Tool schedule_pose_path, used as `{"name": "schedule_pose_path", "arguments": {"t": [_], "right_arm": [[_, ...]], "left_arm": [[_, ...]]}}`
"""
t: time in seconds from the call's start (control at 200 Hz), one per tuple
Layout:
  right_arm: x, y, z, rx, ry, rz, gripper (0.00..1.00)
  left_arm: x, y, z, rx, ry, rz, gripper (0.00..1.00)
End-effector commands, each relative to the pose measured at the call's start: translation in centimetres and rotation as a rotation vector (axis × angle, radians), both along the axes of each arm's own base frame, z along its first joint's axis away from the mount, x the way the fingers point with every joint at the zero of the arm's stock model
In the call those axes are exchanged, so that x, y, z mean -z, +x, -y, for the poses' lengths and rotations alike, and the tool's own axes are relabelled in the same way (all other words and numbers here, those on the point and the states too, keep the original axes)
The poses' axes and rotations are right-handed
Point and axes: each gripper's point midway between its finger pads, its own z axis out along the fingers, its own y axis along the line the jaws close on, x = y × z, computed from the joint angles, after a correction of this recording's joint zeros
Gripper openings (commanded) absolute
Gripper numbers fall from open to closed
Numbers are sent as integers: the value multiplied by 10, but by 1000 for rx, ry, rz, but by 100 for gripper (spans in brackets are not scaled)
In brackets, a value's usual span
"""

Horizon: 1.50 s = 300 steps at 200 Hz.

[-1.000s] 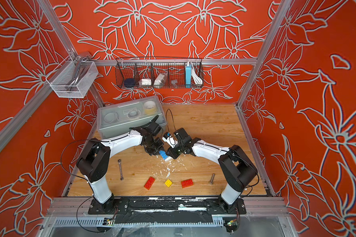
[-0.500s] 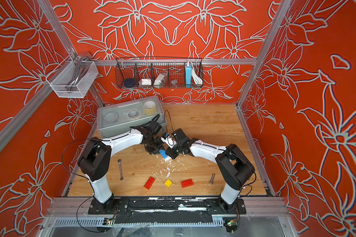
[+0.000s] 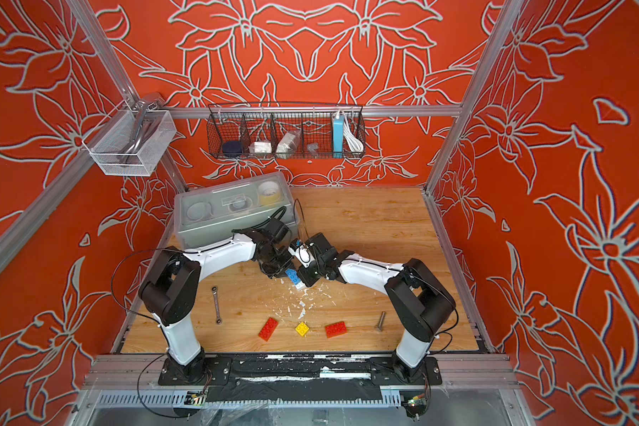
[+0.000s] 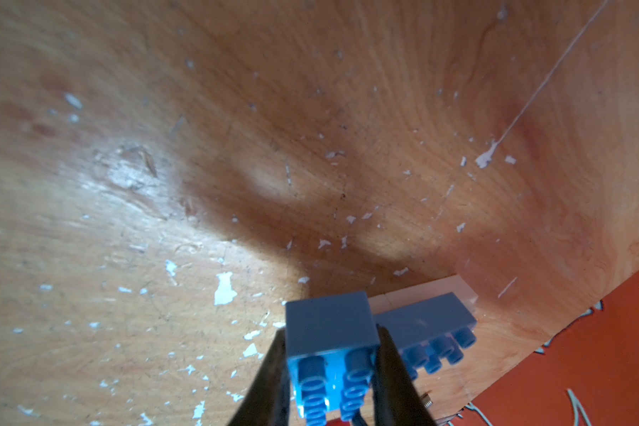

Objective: Assemble a small pinwheel with lego
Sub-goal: Assemble the lego brick with the lego brick.

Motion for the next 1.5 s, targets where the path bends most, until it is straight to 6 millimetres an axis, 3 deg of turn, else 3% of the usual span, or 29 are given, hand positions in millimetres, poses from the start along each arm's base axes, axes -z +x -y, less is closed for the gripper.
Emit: {"name": "schedule_pose_path", "arguments": {"t": [0.0,0.465,0.866,0.941,1.496], "right_arm": [[32,-13,21,10,-135,8,11],[58,-23,46,111,-162,17,10],[79,-29,69,181,-209,23,7],[83,-30,74,196,-217,26,7],[113,-33,99,282,-315,7,6]], "left_arm": [[-1,-2,6,-12,-46,-13,2],[-12,-4,10,-25,-74,10,3],[-14,-9,15,-19,-99,7,11],[-17,-10,14,-21,-101,16,18],[-22,-14,13,-14,-118,30,24]]}}
